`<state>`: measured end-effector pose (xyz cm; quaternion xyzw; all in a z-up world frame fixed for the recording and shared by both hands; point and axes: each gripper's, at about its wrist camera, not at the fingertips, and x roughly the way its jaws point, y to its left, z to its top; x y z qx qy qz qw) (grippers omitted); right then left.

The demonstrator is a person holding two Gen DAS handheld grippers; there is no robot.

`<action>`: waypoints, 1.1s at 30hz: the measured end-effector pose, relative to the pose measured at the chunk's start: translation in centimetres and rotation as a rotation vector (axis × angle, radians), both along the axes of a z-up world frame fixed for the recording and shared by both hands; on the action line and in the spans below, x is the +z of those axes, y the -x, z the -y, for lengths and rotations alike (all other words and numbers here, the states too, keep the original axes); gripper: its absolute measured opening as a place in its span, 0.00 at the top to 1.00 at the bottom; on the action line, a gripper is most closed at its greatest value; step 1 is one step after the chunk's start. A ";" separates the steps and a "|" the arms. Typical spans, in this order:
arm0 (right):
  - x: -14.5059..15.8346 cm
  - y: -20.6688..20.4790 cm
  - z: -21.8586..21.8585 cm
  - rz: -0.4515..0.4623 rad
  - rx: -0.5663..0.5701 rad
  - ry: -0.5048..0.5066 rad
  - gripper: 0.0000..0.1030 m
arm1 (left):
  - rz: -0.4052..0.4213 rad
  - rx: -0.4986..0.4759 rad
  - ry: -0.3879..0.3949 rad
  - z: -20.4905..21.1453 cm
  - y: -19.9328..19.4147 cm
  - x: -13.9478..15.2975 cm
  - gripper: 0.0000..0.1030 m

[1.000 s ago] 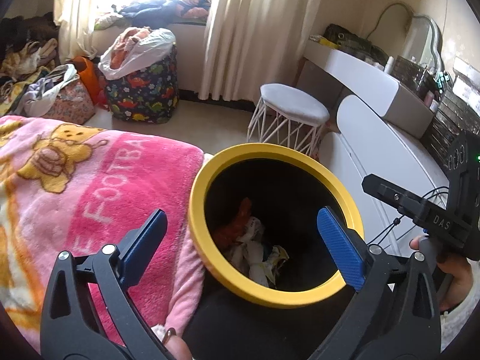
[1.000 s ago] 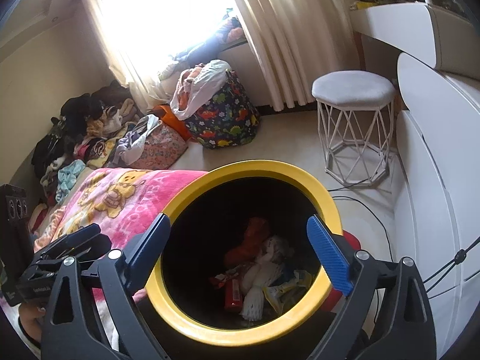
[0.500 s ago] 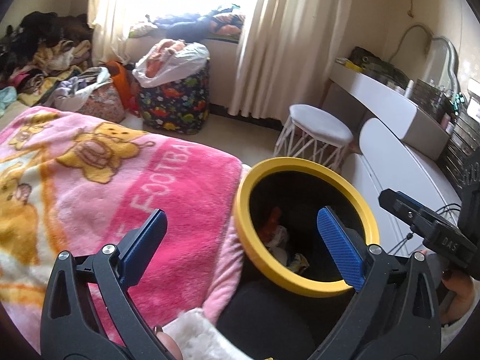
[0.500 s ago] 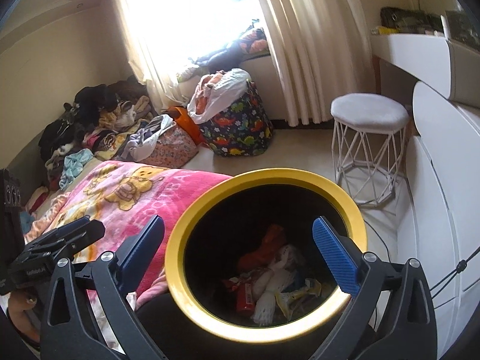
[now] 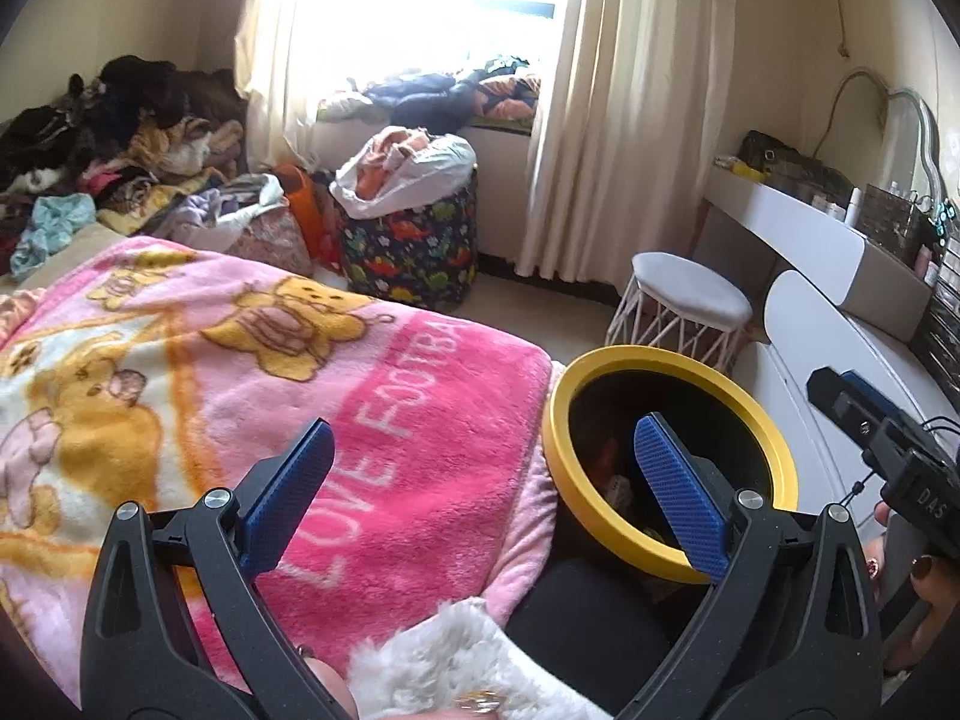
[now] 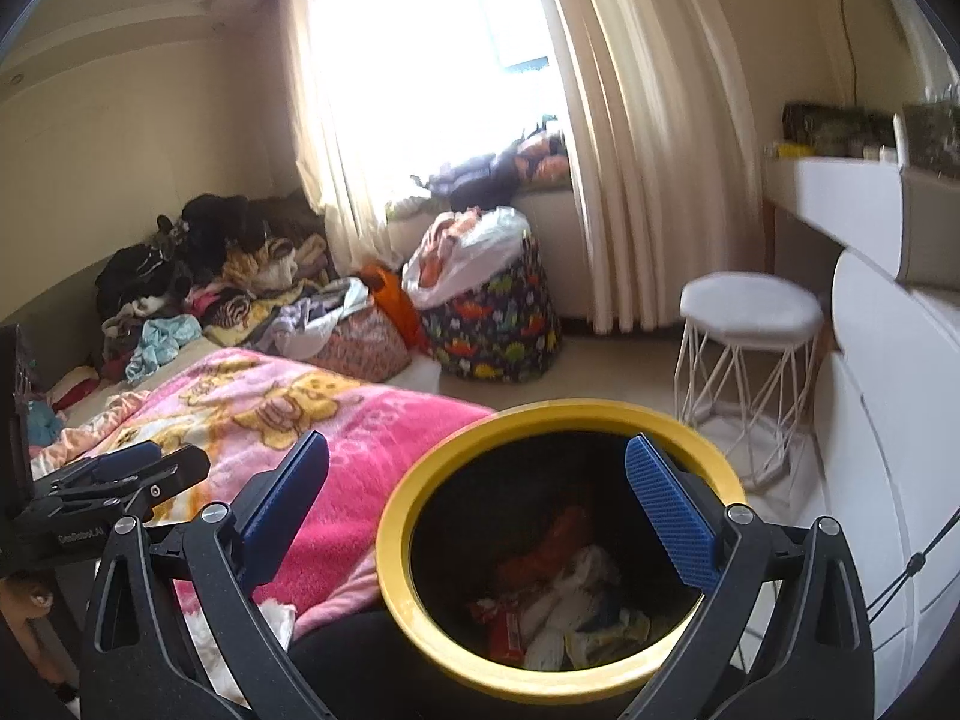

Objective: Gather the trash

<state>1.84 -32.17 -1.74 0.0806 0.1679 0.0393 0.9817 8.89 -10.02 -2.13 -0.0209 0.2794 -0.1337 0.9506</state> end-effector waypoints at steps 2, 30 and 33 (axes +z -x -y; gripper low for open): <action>0.2 0.5 -0.3 0.043 -0.007 0.012 0.06 | 0.017 0.000 -0.009 -0.3 0.5 0.1 0.11; -0.4 1.7 -1.5 0.119 -0.002 0.059 0.06 | 0.068 0.025 0.002 -2.1 2.0 -0.1 0.11; -0.4 1.8 -1.5 0.119 -0.003 0.060 0.06 | 0.068 0.025 0.001 -2.1 2.0 -0.1 0.11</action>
